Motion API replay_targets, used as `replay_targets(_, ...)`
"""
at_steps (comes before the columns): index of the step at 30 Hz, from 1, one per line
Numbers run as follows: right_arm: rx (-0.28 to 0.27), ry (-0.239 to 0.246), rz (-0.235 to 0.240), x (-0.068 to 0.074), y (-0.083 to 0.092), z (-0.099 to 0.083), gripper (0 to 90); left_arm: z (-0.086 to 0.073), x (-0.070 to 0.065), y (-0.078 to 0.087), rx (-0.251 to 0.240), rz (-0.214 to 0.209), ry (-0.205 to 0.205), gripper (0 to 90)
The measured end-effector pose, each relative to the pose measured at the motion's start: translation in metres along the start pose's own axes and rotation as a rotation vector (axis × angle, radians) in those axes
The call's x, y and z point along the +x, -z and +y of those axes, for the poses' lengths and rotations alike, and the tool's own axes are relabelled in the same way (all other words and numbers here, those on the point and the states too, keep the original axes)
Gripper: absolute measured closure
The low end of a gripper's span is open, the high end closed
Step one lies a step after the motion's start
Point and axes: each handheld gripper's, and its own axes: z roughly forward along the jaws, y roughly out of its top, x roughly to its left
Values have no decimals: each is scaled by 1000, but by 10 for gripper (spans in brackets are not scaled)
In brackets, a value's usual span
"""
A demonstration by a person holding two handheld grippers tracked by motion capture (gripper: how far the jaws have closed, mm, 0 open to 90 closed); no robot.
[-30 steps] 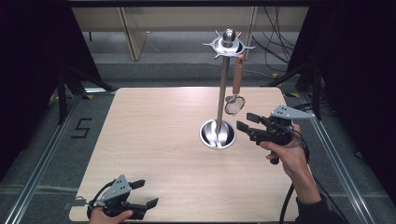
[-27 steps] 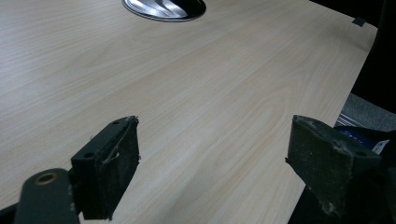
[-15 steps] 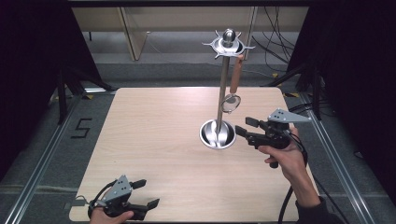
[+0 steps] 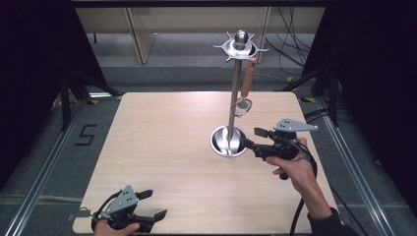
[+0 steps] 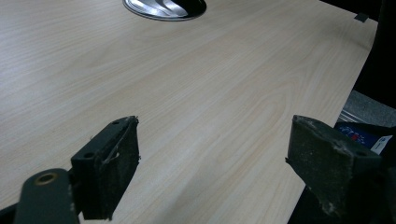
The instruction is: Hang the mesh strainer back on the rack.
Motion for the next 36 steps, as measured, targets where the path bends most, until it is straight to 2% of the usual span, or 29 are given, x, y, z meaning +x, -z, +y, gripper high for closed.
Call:
replay_targets(1,-6,23,-1,-1,-1,-1,356,0,0,0,-2,-2,-9,162)
replay_targets(4,18,-5,6,2,-3,-3,352,0,0,-1,-9,-4,-11,162)
replay_targets(6,14,-13,4,4,-4,-5,351,0,0,-1,-10,-1,-12,162)
replay_targets(7,21,15,19,2,-6,-5,351,0,1,0,-2,0,-23,162)
replay_targets(8,26,-2,10,4,-6,-6,350,0,0,-1,-12,-1,-10,162)
replay_targets(9,26,18,26,3,-7,-7,349,0,0,-1,-11,-1,-11,162)
replay_targets(11,37,-7,20,6,-8,-8,349,0,0,-1,-12,-1,-10,162)
replay_targets(14,42,27,12,6,-10,-11,349,0,0,0,-9,-2,-12,162)
replay_targets(16,56,4,25,8,-12,-13,348,0,0,0,-10,-5,-13,162)
replay_targets(18,47,29,16,7,-14,-15,348,0,0,0,-10,-4,-15,162)
replay_targets(19,71,26,21,7,-15,-17,347,0,0,0,-11,-4,-15,162)
replay_targets(20,65,16,32,8,-17,-18,348,0,1,0,-5,-4,-21,162)
replay_targets(21,82,0,26,9,-17,-20,348,0,0,0,-11,-4,-15,162)
replay_targets(23,83,0,27,9,-20,-23,347,0,0,0,-8,-5,-15,162)
replay_targets(24,100,-6,20,10,-20,-24,347,0,0,0,-8,-3,-15,162)
replay_targets(25,90,31,14,8,-21,-25,347,0,0,0,-6,2,-16,162)
replay_targets(26,98,30,15,8,-22,-26,347,0,1,0,-5,-6,-17,162)
replay_targets(27,95,8,9,10,-23,-28,346,0,1,0,-8,-6,-15,162)
replay_targets(28,116,-2,25,11,-22,-28,345,0,0,0,-6,-5,-4,162)
replay_targets(29,105,34,21,9,-24,-30,346,-1,0,0,-4,-5,5,162)
replay_targets(30,118,-4,21,12,-24,-31,346,0,0,0,-8,-2,-8,162)
replay_targets(31,107,43,11,8,-25,-32,346,0,1,0,-8,-3,-17,162)
replay_targets(32,108,2,25,11,-26,-34,346,0,1,0,-7,-5,-16,162)
replay_targets(34,121,-7,29,11,-28,-37,346,0,0,0,-8,-3,-16,162)
replay_targets(35,124,7,21,10,-27,-38,346,0,0,0,-5,3,-18,162)
replay_targets(36,116,-5,26,11,-29,-40,342,0,0,0,-5,2,-17,162)
